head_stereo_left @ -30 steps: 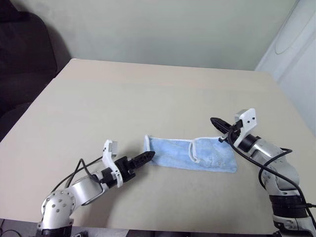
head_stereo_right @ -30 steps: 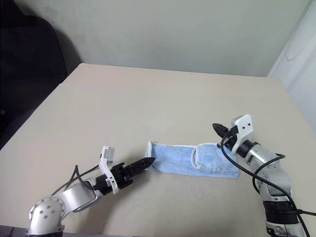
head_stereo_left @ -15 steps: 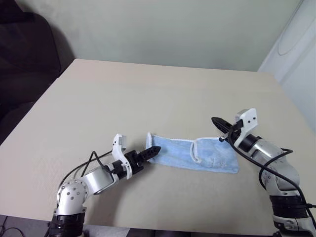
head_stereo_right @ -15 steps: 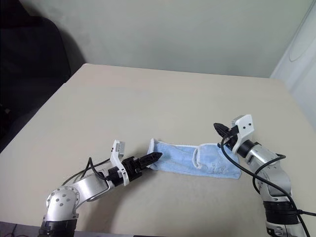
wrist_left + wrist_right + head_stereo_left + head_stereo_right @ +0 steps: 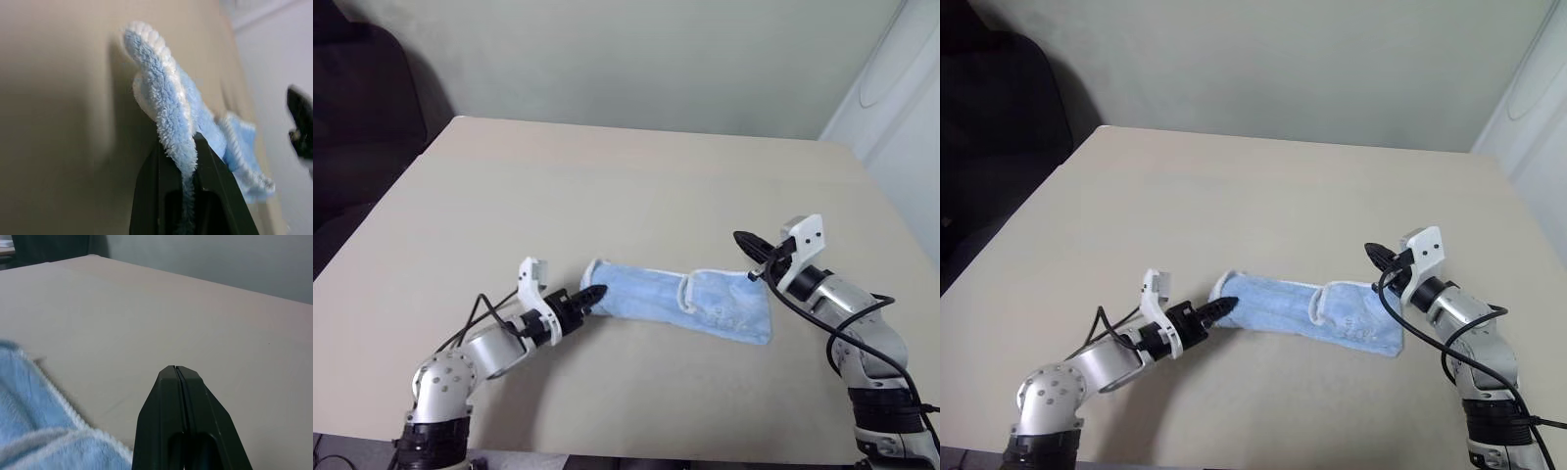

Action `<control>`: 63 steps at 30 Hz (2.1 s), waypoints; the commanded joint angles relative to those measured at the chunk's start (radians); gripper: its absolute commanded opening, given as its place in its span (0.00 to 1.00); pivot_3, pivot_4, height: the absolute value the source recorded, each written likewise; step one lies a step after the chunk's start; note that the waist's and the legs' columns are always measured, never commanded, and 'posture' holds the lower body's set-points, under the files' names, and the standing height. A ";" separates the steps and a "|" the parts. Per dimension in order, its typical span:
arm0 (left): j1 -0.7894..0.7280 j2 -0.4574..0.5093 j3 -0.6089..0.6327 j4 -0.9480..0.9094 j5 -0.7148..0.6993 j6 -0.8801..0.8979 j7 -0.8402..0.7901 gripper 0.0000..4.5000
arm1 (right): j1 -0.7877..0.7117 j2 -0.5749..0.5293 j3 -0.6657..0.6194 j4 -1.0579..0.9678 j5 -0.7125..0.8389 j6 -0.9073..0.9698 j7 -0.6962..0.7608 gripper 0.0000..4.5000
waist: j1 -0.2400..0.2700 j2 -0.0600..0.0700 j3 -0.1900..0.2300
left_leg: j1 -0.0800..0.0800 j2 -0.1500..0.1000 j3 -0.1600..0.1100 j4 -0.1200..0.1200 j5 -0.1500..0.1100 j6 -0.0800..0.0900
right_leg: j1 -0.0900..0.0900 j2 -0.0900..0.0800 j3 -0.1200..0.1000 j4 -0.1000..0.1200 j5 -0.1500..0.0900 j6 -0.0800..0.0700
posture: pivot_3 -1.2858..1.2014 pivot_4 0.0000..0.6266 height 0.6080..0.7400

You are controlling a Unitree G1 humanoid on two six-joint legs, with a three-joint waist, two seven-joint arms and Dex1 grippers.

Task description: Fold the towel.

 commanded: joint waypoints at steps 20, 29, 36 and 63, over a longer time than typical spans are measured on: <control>-0.709 -0.181 -0.546 0.145 0.414 0.102 -0.403 0.00 | 0.002 -0.008 -0.109 -0.014 -0.026 -0.042 -0.090 0.00 | 0.006 -0.005 0.003 | -0.002 -0.001 0.002 0.002 0.007 -0.003 | 0.003 -0.003 0.000 -0.002 0.002 0.000 | 0.52 0.24 1.00; -0.749 -0.172 -0.882 0.198 0.757 0.032 -0.651 0.00 | 0.049 0.005 -0.177 -0.048 -0.030 -0.051 -0.158 0.00 | 0.006 -0.004 0.003 | -0.002 -0.001 0.003 0.002 0.003 0.007 | 0.005 -0.004 0.000 -0.005 0.001 0.007 | 0.52 0.24 1.00; -0.721 -0.209 -0.951 0.256 0.920 -0.002 -0.706 0.00 | 0.057 0.012 -0.178 -0.055 -0.032 -0.053 -0.170 0.00 | 0.007 -0.004 0.003 | -0.003 -0.001 0.003 0.002 0.005 0.009 | 0.005 -0.005 0.000 -0.008 -0.001 0.017 | 0.52 0.24 1.00; -0.555 -0.162 -0.406 0.263 0.872 -0.192 -0.806 0.67 | 0.122 -0.028 -0.173 -0.221 0.109 0.105 -0.087 0.00 | 0.009 -0.001 0.002 | -0.007 -0.001 0.003 0.003 0.011 0.018 | 0.005 -0.005 0.000 -0.016 0.011 0.022 | 0.52 0.24 1.00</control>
